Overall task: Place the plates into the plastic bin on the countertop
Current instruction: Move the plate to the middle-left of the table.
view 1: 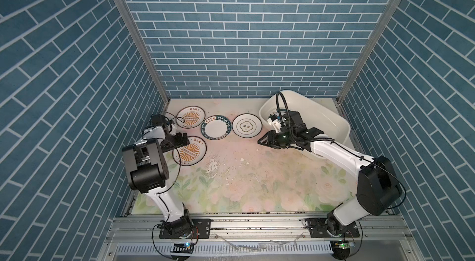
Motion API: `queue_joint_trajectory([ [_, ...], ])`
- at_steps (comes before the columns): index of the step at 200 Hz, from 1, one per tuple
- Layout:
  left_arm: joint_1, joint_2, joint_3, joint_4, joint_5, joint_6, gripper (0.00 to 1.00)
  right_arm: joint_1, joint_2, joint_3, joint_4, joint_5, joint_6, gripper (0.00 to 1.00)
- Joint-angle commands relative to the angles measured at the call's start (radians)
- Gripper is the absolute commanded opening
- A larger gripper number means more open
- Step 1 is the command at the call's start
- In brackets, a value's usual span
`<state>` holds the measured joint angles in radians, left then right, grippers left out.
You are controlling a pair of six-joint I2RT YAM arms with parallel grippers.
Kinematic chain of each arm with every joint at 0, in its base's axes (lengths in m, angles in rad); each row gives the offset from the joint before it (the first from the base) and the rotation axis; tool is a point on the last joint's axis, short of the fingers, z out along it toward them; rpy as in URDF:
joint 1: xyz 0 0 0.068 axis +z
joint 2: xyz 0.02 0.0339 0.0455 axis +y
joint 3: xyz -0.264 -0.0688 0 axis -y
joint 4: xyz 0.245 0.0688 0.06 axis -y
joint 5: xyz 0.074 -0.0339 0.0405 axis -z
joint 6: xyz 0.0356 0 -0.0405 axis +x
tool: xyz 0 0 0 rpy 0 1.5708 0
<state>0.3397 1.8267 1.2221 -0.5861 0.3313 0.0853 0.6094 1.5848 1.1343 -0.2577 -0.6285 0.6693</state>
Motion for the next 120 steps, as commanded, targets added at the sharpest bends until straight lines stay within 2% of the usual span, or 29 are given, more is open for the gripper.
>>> queue_joint_trajectory([
  [1,-0.029,0.011,0.015,-0.061,0.083,0.066,0.96,0.034,0.046,-0.001,0.053,-0.011,0.026,0.40],
  [60,-0.096,-0.062,-0.034,-0.045,0.095,0.115,0.95,0.113,0.181,-0.026,0.258,0.005,0.146,0.39],
  [90,-0.094,-0.155,-0.030,0.036,0.036,0.087,0.96,0.126,0.203,-0.030,0.305,0.009,0.171,0.39],
  [120,-0.094,-0.147,0.007,0.023,-0.056,0.102,0.99,0.125,0.199,-0.037,0.301,0.009,0.164,0.39],
])
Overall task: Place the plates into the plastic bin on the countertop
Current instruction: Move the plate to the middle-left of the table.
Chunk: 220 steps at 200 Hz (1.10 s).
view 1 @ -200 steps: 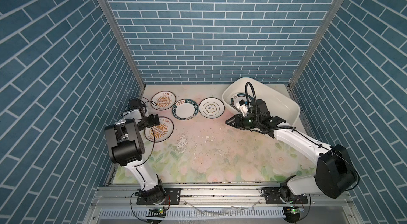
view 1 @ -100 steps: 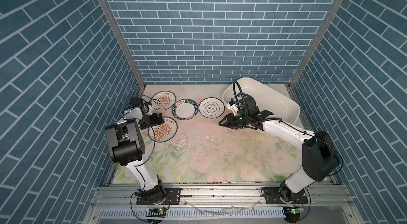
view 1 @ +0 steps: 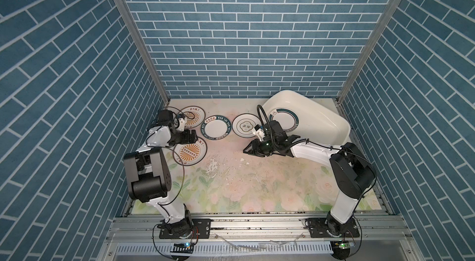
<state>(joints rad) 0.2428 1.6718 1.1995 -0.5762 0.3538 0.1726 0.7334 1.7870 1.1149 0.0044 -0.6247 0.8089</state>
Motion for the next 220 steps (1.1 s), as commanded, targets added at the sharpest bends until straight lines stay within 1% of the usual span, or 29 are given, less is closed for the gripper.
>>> queue_joint_trajectory([
  [1,0.004,0.009,0.031,0.013,-0.080,0.016,0.99,0.001,-0.003,-0.018,0.038,0.005,0.023,0.39],
  [33,0.021,0.055,0.006,0.035,-0.118,0.054,1.00,0.001,0.006,-0.008,0.031,-0.002,0.012,0.40],
  [52,0.049,0.077,0.003,0.050,-0.085,0.045,1.00,0.001,0.008,-0.006,0.020,-0.004,0.005,0.40],
  [92,0.065,0.111,0.001,0.081,-0.080,0.085,0.99,0.001,0.023,0.008,0.011,-0.019,-0.004,0.40],
  [138,0.072,0.169,0.017,0.064,-0.075,0.097,0.99,0.001,0.061,0.044,0.009,-0.036,-0.010,0.40],
  [195,0.076,0.234,0.080,0.000,-0.090,0.121,1.00,0.002,0.082,0.051,0.008,-0.038,-0.030,0.40],
  [220,0.076,0.247,0.084,-0.039,-0.030,0.154,1.00,0.001,0.092,0.054,0.015,-0.043,-0.031,0.40],
])
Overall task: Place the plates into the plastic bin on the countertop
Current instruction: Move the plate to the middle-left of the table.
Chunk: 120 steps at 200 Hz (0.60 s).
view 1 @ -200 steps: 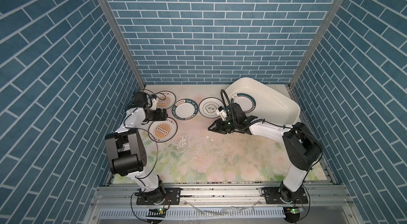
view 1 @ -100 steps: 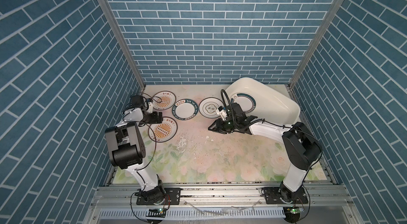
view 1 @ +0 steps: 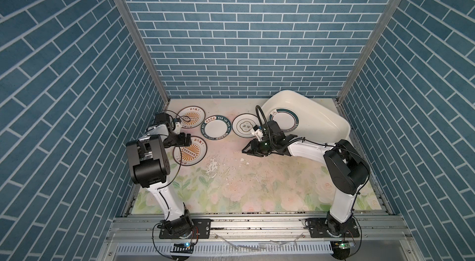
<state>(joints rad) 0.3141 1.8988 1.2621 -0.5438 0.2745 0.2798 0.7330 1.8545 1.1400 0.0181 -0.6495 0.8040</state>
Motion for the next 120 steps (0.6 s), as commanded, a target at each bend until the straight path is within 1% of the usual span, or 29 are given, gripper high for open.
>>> queue_joint_trajectory([
  [1,0.005,0.020,0.023,-0.074,0.053,0.049,1.00,0.002,0.024,0.029,0.002,-0.018,-0.026,0.40],
  [21,0.001,0.021,0.031,-0.108,0.101,0.065,1.00,0.002,0.031,0.036,0.003,-0.020,-0.033,0.40],
  [36,-0.001,0.012,0.029,-0.111,0.113,0.074,1.00,0.003,0.039,0.043,0.003,-0.022,-0.031,0.40],
  [92,-0.019,-0.009,0.011,-0.167,0.146,0.132,0.99,0.004,0.095,0.062,0.092,-0.048,0.038,0.40],
  [120,-0.040,-0.013,0.016,-0.230,0.200,0.166,0.98,0.011,0.113,0.075,0.094,-0.041,0.054,0.40],
])
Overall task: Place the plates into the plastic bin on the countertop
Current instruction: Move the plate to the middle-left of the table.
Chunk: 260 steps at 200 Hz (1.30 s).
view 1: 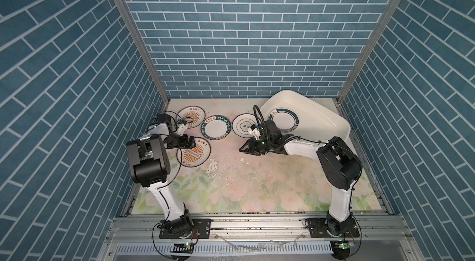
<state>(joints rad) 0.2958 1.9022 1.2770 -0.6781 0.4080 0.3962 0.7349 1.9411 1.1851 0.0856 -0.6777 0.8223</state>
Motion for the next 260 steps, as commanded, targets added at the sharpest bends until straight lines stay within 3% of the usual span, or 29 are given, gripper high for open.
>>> queue_joint_trajectory([
  [1,-0.024,-0.017,0.001,-0.099,0.069,0.052,0.98,0.010,0.027,0.032,0.027,-0.013,0.035,0.40],
  [110,-0.196,-0.084,-0.054,-0.163,0.156,0.142,0.98,0.109,0.165,0.059,0.112,0.047,0.173,0.44],
  [164,-0.167,-0.224,-0.028,-0.066,0.209,0.004,0.99,0.118,0.167,0.056,0.132,0.063,0.188,0.46],
  [210,-0.151,-0.256,-0.054,-0.038,-0.043,-0.063,1.00,0.118,0.185,0.086,0.135,0.053,0.193,0.46],
  [260,-0.089,-0.190,-0.087,-0.013,-0.108,-0.108,1.00,0.121,0.209,0.128,0.115,0.058,0.192,0.46],
])
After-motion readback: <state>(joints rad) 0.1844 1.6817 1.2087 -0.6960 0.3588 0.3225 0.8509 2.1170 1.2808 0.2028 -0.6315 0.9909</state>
